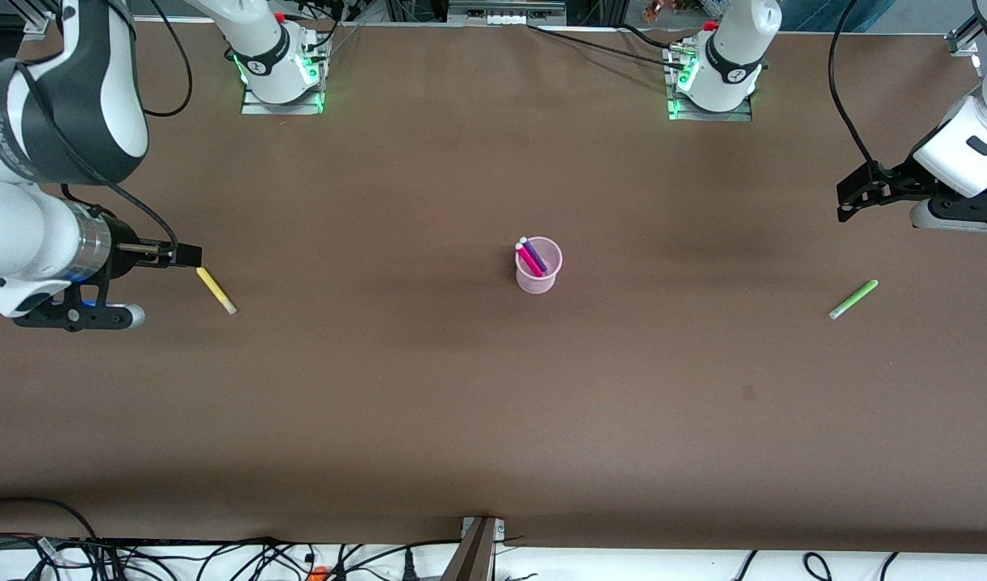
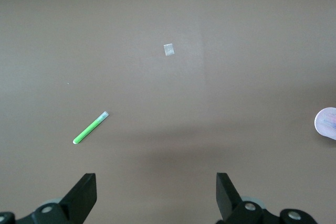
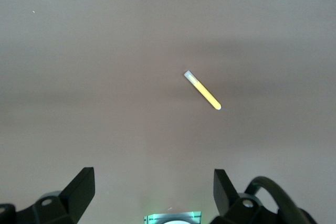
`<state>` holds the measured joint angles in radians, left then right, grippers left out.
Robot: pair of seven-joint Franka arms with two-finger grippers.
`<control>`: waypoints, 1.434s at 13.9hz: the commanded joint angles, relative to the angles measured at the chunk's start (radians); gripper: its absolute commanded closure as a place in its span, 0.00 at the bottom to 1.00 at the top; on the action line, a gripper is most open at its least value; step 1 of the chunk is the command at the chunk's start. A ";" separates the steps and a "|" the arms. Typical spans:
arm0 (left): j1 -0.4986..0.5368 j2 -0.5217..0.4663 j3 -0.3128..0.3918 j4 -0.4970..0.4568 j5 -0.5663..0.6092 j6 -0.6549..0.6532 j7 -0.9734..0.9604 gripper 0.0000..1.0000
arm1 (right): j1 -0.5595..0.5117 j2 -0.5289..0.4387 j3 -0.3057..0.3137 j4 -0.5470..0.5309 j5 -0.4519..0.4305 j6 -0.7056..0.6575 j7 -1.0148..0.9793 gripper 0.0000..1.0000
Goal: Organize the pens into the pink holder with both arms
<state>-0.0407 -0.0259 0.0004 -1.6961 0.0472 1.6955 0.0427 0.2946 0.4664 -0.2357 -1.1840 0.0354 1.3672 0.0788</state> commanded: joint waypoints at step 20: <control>-0.010 0.000 0.003 0.010 0.028 -0.005 -0.012 0.00 | -0.141 -0.311 0.101 -0.293 -0.006 0.246 0.024 0.00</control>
<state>-0.0408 -0.0259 0.0004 -1.6962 0.0472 1.6955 0.0427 0.1742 0.2468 -0.1634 -1.3852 0.0341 1.6029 0.0762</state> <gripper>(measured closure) 0.000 0.000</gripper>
